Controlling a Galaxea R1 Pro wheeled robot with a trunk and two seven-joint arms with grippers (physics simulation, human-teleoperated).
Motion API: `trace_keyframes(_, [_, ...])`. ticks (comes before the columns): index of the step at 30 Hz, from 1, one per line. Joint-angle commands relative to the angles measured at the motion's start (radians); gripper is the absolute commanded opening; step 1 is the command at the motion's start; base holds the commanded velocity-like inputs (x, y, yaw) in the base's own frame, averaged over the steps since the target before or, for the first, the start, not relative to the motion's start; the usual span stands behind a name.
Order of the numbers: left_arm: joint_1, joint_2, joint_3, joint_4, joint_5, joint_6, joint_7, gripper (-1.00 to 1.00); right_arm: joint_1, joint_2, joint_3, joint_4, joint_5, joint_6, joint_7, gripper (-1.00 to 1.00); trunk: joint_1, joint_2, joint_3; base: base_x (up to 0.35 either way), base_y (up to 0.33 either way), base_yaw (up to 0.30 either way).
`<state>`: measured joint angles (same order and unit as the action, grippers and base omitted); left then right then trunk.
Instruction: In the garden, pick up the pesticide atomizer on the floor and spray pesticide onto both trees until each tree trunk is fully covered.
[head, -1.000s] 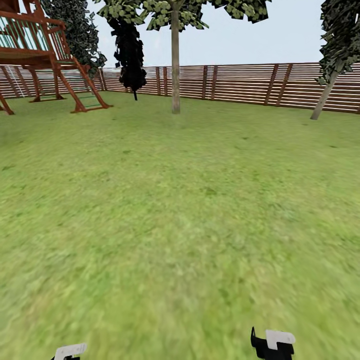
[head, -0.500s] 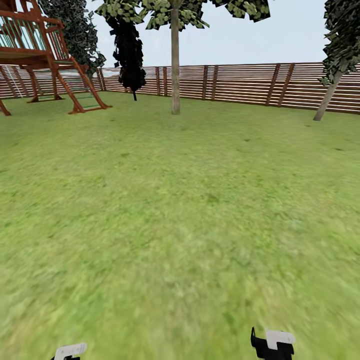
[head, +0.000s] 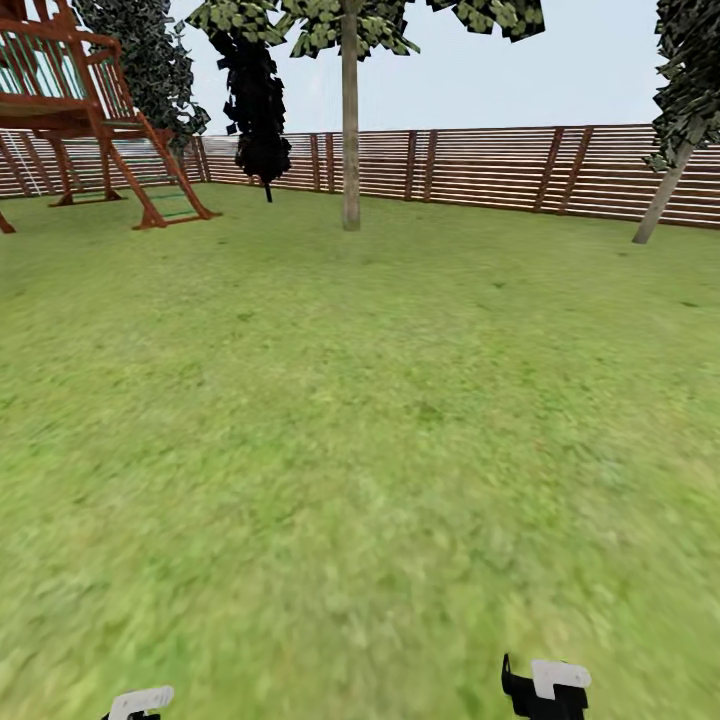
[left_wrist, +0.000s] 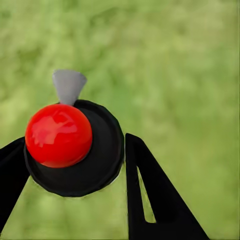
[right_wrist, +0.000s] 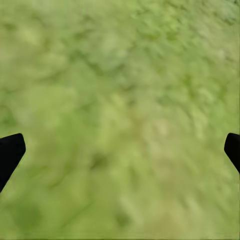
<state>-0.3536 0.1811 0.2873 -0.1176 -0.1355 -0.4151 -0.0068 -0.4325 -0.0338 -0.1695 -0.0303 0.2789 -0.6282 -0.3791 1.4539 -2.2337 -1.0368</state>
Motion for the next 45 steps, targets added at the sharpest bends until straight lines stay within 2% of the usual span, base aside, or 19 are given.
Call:
trace_keyframes(1, [-0.001,0.000,0.009,0.001,-0.010,-0.004,-0.001,-1.00,-0.001,0.000,-0.007,0.001,0.011,-0.002,-0.004,1.00,0.000,0.000,-0.001,0.338,0.000,0.000])
trace_keyframes(45, [-0.001,0.000,0.009,0.001,-0.010,-0.004,-0.001,-1.00,0.000,-0.001,-0.007,0.001,0.011,-0.002,-0.004,1.00,0.000,0.000,-0.001,0.338,0.000,0.000])
